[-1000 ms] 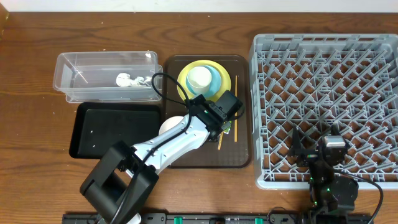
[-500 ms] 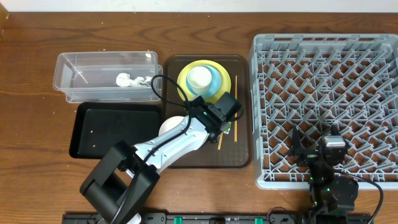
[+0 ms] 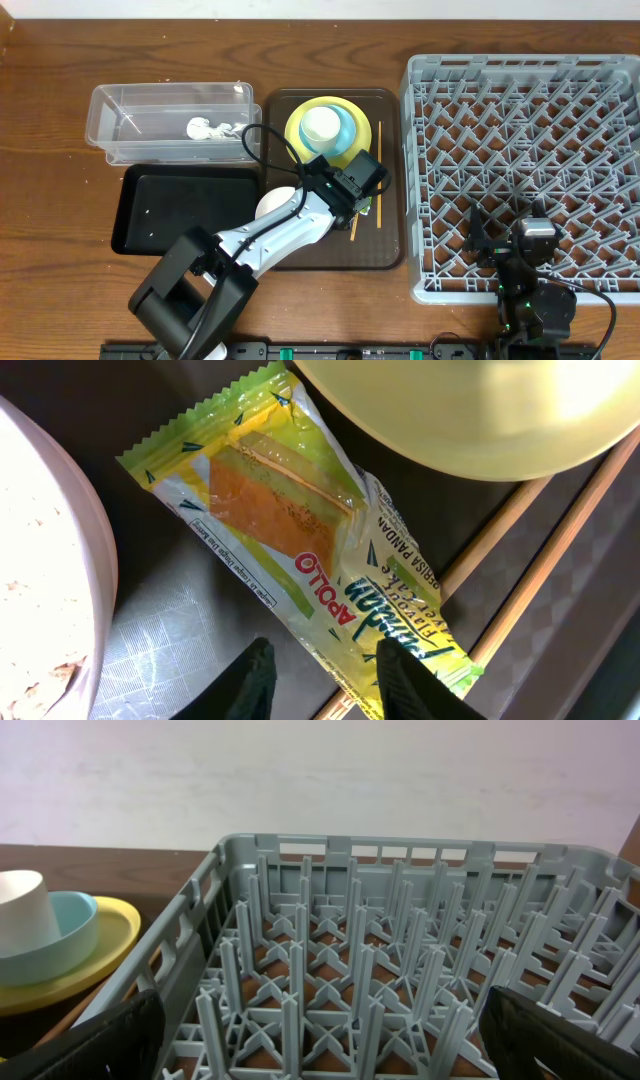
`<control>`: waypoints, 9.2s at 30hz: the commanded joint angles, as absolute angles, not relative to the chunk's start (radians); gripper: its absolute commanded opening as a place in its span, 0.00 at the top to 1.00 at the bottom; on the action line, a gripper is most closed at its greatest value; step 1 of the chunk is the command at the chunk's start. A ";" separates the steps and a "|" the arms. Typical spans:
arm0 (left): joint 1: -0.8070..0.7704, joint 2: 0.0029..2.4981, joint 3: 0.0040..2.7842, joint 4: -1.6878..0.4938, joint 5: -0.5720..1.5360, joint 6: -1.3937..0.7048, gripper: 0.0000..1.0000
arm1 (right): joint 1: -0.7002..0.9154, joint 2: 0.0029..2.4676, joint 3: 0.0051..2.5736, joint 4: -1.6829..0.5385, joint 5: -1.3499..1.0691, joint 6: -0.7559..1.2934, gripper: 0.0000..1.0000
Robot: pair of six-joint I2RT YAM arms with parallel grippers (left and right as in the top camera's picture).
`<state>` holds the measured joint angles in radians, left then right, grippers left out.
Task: Sort waste into correct bins and load items into the dishwasher rack
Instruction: 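Lower the left gripper and pinch the cake wrapper's end, then lift the wrapper and carry it left toward the clear bin, then open the left gripper to drop the wrapper into the clear bin, then move the left gripper right over the white rice bowl, then lower the left gripper and grip the white bowl's rim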
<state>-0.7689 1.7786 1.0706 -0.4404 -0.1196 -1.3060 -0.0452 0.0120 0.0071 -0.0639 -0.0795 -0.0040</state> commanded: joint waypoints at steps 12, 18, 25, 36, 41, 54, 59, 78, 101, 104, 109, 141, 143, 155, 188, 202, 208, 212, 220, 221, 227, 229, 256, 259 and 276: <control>-0.770 1.794 1.049 -0.409 -0.143 -1.367 0.64 | -0.055 0.006 0.006 -0.067 -0.086 0.006 0.01; -0.777 1.794 1.049 -0.409 -0.143 -1.367 0.69 | -0.055 0.006 0.006 -0.067 -0.086 0.006 0.01; -0.819 1.799 1.049 -0.400 -0.144 -1.367 0.68 | -0.055 0.006 0.006 -0.067 -0.086 0.006 0.01; -0.841 1.875 1.049 -0.371 -0.155 -1.367 0.67 | -0.055 0.006 0.006 -0.067 -0.086 0.006 0.01; -0.841 1.875 1.049 -0.353 -0.155 -1.367 0.68 | -0.055 0.006 0.006 -0.067 -0.086 0.006 0.01; -0.841 1.875 1.049 -0.353 -0.155 -1.367 0.81 | -0.055 0.006 0.006 -0.067 -0.086 0.006 0.01; -0.841 1.875 1.049 -0.353 -0.155 -1.367 0.91 | -0.055 0.006 0.006 -0.067 -0.086 0.006 0.01; -0.838 1.653 1.052 -0.353 -0.178 -1.277 0.94 | -0.055 0.006 0.006 -0.067 -0.086 0.006 0.01; -0.187 1.425 1.052 -0.292 -0.178 -1.155 0.93 | -0.055 0.006 0.006 -0.067 -0.086 0.006 0.01; -0.110 1.429 1.051 -0.288 -0.177 -1.155 0.93 | -0.055 0.006 0.006 -0.067 -0.086 0.006 0.01; -0.043 1.466 1.051 -0.235 -0.177 -1.099 0.93 | -0.055 0.006 0.006 -0.067 -0.086 0.006 0.01; -0.044 1.443 1.051 -0.166 0.498 -0.935 0.89 | -0.055 0.006 0.006 -0.067 -0.086 0.006 0.01; -0.065 1.415 1.051 -0.231 0.516 -0.928 0.94 | -0.055 0.006 0.006 -0.067 -0.086 0.006 0.01; -0.291 1.391 1.051 -0.791 0.383 -0.751 0.94 | -0.055 0.006 0.006 -0.067 -0.086 0.006 0.01; -0.781 1.473 1.051 -0.808 -0.199 -0.662 0.62 | -0.055 0.006 0.006 -0.067 -0.086 0.006 0.01; -0.781 1.602 1.051 -0.745 -0.199 -0.647 0.67 | -0.055 0.006 0.006 -0.067 -0.086 0.006 0.01; -0.781 1.636 1.051 -0.712 -0.200 -0.588 0.69 | -0.055 0.006 0.006 -0.067 -0.086 0.006 0.01; -0.781 1.670 1.051 -0.693 -0.200 -0.575 0.70 | -0.055 0.006 0.006 -0.067 -0.086 0.006 0.01; -0.781 1.743 1.051 -0.686 -0.230 -0.575 0.70 | -0.055 0.006 0.006 -0.067 -0.086 0.006 0.01; -0.781 1.749 1.051 -0.686 -0.230 -0.575 0.70 | -0.055 0.006 0.006 -0.067 -0.086 0.006 0.01; -0.781 1.759 1.051 -0.686 -0.230 -0.576 0.70 | -0.055 0.006 0.006 -0.067 -0.086 0.006 0.01; -0.781 1.759 1.051 -0.686 -0.230 -0.576 0.70 | -0.055 0.006 0.006 -0.067 -0.086 0.006 0.01; -0.781 1.754 1.052 -0.673 -0.348 -0.576 0.81 | -0.055 0.006 0.006 -0.067 -0.086 0.006 0.01; -0.781 1.754 1.052 -0.673 -0.352 -0.576 0.81 | -0.055 0.006 0.006 -0.067 -0.086 0.006 0.01; -0.781 1.754 1.052 -0.675 -0.348 -0.577 0.81 | -0.055 0.006 0.006 -0.067 -0.086 0.006 0.01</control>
